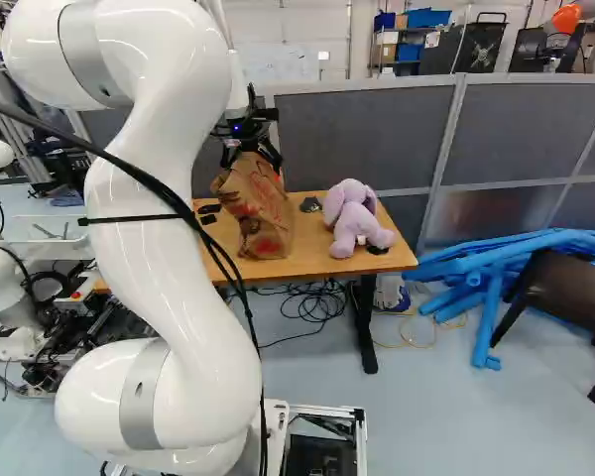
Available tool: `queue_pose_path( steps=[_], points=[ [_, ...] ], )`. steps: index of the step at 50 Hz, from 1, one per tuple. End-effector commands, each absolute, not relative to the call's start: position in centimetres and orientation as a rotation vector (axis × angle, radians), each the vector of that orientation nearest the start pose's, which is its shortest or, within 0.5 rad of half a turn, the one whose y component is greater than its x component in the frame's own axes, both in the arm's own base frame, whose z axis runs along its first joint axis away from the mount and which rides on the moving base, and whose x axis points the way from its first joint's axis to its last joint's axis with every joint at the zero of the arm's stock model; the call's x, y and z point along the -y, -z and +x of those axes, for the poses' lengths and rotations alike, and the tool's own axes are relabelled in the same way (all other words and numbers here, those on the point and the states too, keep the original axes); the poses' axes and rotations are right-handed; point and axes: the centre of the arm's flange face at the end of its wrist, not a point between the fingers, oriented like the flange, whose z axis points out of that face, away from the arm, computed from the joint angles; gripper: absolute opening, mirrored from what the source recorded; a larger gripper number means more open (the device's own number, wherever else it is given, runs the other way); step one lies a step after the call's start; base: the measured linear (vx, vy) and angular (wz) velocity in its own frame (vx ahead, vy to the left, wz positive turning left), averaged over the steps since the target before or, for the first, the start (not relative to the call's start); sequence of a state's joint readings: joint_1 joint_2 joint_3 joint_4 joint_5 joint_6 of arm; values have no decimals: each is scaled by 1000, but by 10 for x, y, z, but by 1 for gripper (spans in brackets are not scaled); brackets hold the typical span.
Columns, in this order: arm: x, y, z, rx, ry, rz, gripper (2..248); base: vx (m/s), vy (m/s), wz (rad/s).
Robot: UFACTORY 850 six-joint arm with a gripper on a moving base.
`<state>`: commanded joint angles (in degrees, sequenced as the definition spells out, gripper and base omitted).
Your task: Pick up the bag on the ground and place it on the table
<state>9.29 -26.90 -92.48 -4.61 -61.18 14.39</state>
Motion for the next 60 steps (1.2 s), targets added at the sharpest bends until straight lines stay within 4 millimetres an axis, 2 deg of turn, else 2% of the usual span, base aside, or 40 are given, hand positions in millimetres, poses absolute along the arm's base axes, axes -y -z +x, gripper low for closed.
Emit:
queue_pose_path(
  steps=[39, 60],
  points=[
    [-92, -640, 605, -89, 283, -3165, 247, 0, 0, 0],
    [-90, -671, 588, -95, 300, -3163, 247, 0, 0, 0]
  ],
)
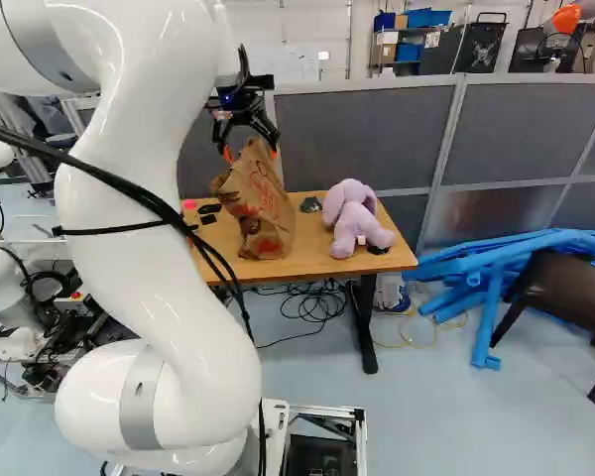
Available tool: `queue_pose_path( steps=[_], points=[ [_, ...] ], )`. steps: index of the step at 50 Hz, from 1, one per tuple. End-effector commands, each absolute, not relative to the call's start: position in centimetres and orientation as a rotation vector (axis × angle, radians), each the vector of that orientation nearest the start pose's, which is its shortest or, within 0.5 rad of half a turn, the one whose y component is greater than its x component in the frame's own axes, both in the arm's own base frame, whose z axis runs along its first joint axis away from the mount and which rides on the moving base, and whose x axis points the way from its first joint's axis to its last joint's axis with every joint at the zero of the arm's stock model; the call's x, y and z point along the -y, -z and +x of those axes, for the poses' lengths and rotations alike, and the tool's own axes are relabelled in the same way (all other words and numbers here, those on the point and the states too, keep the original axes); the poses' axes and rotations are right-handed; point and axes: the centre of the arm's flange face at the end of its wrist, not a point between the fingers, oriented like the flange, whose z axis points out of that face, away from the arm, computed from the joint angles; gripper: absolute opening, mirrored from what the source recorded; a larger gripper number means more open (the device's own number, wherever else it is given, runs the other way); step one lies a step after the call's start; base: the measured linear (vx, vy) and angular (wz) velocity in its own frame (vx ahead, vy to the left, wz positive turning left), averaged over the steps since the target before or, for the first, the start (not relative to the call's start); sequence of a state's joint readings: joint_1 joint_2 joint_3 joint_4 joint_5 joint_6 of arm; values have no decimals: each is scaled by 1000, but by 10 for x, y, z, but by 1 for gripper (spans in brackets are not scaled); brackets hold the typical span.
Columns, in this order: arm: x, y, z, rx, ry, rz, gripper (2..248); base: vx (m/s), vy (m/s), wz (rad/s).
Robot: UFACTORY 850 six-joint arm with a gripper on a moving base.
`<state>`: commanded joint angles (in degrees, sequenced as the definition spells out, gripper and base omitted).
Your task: Pick up the bag on the ground and place it on the table
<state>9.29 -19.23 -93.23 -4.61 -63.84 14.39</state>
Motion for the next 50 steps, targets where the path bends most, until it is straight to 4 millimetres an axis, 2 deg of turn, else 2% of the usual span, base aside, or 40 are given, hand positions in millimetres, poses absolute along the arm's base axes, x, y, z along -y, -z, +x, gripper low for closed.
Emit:
queue_pose_path(
  steps=[50],
  points=[
    [-82, -739, 544, -114, 249, -3177, 247, 0, 0, 0]
  ],
)
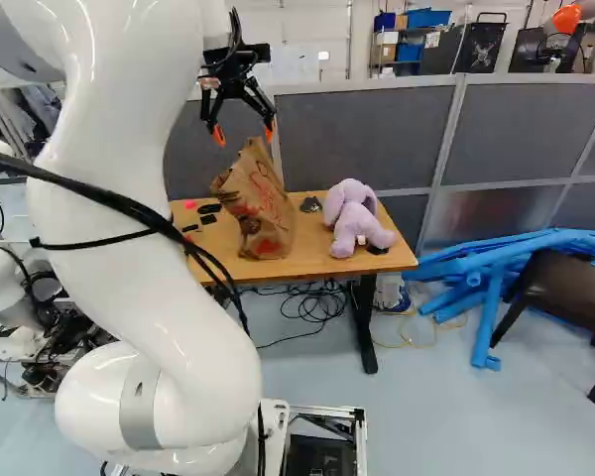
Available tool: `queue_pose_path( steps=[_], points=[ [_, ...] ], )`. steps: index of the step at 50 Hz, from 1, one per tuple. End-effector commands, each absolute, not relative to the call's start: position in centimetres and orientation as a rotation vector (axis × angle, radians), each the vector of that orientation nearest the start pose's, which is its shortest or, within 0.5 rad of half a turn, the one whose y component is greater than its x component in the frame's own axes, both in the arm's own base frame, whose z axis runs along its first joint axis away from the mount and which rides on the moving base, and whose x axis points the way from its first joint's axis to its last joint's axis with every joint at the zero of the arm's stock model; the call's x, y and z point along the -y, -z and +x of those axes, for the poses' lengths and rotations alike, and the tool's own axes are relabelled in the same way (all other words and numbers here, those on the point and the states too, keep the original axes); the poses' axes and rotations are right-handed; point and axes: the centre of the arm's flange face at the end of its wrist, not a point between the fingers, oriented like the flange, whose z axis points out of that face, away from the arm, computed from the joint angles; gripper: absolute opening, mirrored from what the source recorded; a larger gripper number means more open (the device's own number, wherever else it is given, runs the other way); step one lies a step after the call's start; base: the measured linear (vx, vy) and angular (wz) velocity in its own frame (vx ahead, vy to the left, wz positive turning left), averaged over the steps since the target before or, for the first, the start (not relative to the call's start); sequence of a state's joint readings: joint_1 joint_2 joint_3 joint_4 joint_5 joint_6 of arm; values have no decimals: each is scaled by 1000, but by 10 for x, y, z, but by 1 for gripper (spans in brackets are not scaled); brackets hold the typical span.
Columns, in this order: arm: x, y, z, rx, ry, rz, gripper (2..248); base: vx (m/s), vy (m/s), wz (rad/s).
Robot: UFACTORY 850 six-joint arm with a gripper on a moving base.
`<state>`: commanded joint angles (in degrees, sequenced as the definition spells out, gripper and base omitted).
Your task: Pick up the bag on the ground and place it on the table
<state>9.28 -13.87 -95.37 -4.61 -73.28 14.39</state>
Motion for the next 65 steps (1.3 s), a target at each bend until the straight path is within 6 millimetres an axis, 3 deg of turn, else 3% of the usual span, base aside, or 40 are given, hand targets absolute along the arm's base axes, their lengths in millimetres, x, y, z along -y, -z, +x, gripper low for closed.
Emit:
queue_pose_path(
  steps=[17, 65],
  points=[
    [-81, -741, 539, -118, 177, -3192, 247, 0, 0, 0],
    [-81, -741, 539, -118, 177, -3192, 247, -2, 3, 3]
  ],
)
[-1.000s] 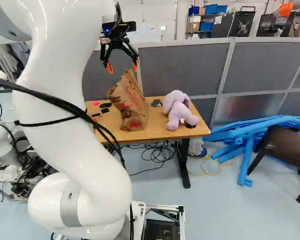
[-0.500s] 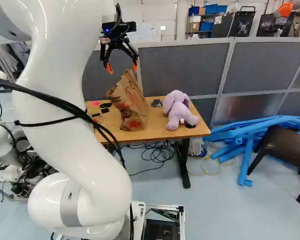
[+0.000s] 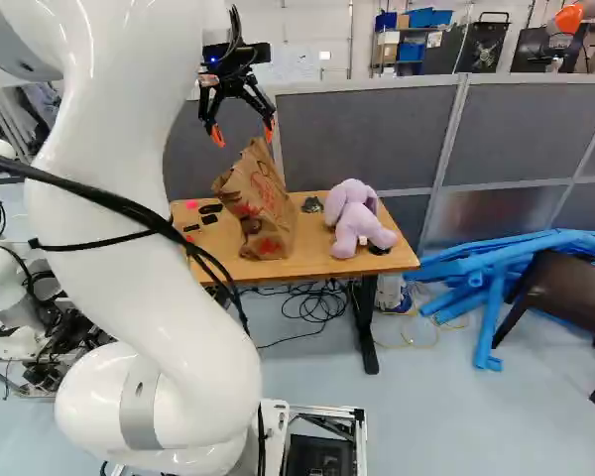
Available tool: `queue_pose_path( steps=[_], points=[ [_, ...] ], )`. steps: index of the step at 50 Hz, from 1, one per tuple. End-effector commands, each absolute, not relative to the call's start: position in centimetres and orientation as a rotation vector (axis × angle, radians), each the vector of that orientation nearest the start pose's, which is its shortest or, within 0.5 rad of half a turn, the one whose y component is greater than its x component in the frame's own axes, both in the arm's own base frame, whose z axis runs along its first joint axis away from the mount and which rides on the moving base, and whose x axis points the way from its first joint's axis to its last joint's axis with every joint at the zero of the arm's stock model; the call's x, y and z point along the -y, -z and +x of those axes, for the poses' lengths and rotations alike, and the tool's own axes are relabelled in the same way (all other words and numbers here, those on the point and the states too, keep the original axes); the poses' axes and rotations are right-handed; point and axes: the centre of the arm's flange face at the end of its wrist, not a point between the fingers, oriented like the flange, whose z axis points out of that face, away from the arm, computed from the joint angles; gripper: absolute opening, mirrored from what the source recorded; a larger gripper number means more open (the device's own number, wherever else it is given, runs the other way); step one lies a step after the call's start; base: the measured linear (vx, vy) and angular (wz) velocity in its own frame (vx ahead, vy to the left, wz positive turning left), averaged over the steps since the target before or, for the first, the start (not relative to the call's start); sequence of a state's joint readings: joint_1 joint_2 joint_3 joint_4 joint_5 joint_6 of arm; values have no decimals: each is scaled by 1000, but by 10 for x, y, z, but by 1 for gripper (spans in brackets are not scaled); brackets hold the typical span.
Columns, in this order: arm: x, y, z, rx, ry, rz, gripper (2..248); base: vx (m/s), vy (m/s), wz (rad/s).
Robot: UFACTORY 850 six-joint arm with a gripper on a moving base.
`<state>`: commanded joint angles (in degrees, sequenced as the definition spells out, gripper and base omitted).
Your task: Pick up the bag on the ground and place it on the table
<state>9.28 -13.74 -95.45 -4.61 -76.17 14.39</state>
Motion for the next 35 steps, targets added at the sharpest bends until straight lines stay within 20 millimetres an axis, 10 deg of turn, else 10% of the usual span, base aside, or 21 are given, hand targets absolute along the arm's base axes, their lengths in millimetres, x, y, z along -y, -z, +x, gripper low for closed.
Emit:
queue_pose_path(
  steps=[35],
  points=[
    [-81, -741, 539, -118, 177, -3192, 247, -106, -3, 3]
  ],
)
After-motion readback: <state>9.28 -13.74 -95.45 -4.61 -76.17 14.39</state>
